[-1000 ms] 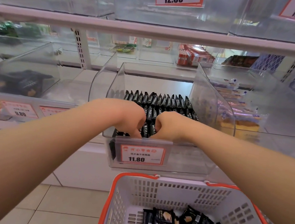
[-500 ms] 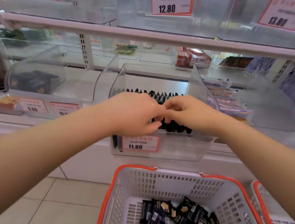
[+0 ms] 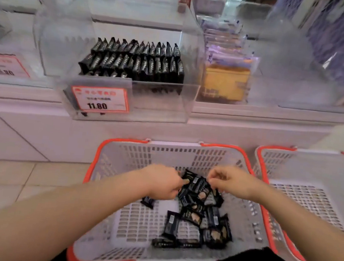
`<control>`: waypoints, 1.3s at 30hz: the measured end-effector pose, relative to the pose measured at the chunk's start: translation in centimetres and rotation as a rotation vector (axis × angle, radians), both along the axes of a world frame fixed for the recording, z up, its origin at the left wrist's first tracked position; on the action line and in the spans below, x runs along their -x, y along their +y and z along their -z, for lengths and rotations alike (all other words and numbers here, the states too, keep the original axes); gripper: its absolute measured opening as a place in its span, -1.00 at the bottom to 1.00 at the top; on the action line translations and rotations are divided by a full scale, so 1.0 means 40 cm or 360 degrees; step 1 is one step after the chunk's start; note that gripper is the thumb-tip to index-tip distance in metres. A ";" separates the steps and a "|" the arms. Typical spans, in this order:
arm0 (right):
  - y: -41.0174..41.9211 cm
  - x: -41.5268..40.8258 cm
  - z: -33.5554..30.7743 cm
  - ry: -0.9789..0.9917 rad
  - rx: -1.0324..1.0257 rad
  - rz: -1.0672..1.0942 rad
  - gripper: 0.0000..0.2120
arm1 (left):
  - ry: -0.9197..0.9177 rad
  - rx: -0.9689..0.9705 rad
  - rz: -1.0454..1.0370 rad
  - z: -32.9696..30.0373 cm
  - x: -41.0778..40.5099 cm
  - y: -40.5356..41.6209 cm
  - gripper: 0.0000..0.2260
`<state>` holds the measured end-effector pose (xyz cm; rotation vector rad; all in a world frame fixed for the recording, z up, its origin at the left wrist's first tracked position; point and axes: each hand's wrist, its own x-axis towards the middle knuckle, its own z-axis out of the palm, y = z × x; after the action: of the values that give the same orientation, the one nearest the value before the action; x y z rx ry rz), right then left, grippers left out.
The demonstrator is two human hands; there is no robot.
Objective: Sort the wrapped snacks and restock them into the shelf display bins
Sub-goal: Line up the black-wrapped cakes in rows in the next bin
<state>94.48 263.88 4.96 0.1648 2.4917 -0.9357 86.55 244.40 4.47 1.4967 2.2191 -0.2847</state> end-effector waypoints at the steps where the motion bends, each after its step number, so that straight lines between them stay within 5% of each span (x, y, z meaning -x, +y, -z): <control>1: 0.020 -0.012 0.047 -0.0067 -0.0049 -0.0006 -0.94 | -0.0077 0.0030 -0.0033 0.042 -0.006 0.019 -0.76; 6: 0.086 -0.055 0.259 -0.0486 -0.0308 -0.0193 -0.81 | -0.0407 0.0199 -0.0245 0.247 -0.039 0.077 -0.78; 13: 0.087 -0.073 0.513 -0.0832 -0.0486 -0.0482 -0.90 | -0.0691 0.0369 -0.0789 0.480 -0.101 0.076 -0.80; 18: 0.063 -0.087 0.604 -0.0808 -0.0627 -0.0546 -0.66 | -0.0676 0.0361 -0.1224 0.583 -0.131 0.046 -0.73; 26: 0.045 -0.100 0.627 -0.0671 -0.0670 -0.0685 -0.68 | -0.0613 0.0388 -0.1683 0.666 -0.166 0.082 -0.62; 33: 0.075 -0.074 0.607 -0.0657 -0.0074 0.0228 -0.79 | -0.0379 0.0453 -0.1832 0.704 -0.195 0.137 -0.45; 39: 0.071 -0.063 0.595 -0.0711 0.0659 0.1102 -0.81 | -0.0649 0.0147 -0.2182 0.717 -0.183 0.128 -0.55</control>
<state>96.99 266.71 -18.83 1.0163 1.7863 -1.4629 93.88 249.51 -24.20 -0.2178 2.2711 0.3269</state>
